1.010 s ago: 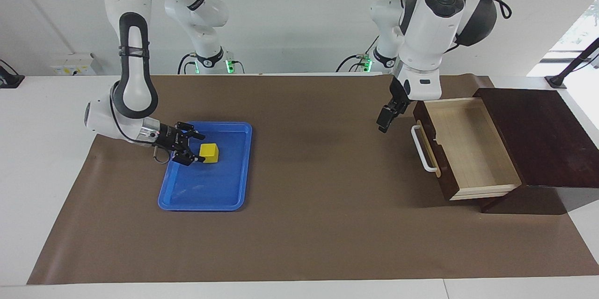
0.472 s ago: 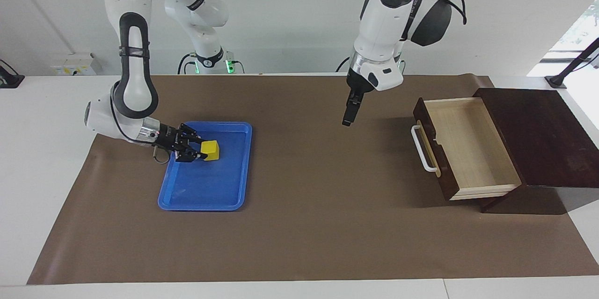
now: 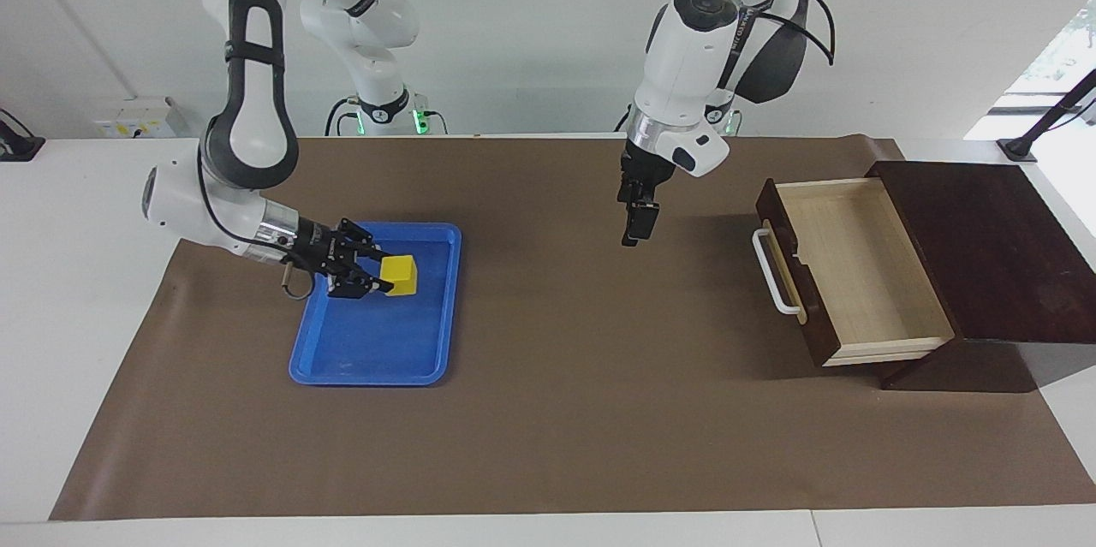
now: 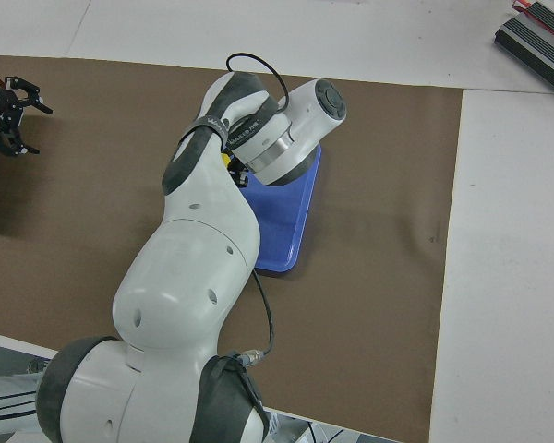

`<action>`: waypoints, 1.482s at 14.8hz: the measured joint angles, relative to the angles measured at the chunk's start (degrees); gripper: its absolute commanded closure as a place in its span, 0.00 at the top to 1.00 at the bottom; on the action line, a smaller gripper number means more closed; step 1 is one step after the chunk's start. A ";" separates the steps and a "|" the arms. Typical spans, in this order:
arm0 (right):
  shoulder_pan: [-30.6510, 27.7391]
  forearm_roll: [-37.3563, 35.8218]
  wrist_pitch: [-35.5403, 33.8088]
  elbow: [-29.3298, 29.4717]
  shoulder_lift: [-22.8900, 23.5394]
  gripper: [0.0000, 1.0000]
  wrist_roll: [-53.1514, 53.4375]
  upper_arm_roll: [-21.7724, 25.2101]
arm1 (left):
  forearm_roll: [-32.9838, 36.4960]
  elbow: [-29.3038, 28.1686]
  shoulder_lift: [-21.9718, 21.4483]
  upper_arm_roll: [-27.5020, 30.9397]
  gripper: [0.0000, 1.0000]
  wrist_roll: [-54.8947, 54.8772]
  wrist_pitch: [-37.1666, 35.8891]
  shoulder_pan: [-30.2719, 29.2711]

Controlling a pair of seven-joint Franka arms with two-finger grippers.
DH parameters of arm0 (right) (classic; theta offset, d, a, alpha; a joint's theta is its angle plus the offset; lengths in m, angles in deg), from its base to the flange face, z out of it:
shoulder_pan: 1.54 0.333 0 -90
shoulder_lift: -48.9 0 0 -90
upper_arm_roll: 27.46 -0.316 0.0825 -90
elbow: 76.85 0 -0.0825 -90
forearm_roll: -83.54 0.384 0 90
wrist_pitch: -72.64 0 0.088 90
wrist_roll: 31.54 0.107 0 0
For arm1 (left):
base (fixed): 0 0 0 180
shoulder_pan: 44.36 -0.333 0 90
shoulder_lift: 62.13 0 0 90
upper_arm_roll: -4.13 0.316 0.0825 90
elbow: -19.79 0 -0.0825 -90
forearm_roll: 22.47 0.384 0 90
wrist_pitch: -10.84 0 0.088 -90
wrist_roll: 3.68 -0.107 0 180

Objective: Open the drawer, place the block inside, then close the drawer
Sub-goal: 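Lift the yellow block with the right gripper toward the left gripper, then grasp the yellow block with the left gripper from the right gripper, then open the right gripper and carry the block toward the drawer with the left gripper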

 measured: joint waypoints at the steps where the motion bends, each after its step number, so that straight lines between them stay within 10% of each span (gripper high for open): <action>1: 3.09 0.00 0.10 2.04 -0.64 0.00 5.08 -0.08 | -1.89 -0.02 0.51 0.01 1.00 0.70 2.32 0.00; 9: 18.22 0.00 9.71 5.69 -1.35 0.00 21.48 -0.26 | -12.25 0.23 3.99 -0.24 1.00 4.36 10.97 4.83; 18: 19.34 0.00 10.50 5.69 -1.29 0.00 22.54 0.14 | -13.28 1.47 5.89 -0.20 1.00 7.05 12.64 5.49; 22: 19.34 0.01 10.50 5.69 -1.29 0.00 22.54 0.14 | -13.28 4.60 10.27 -0.24 0.47 7.49 12.90 6.28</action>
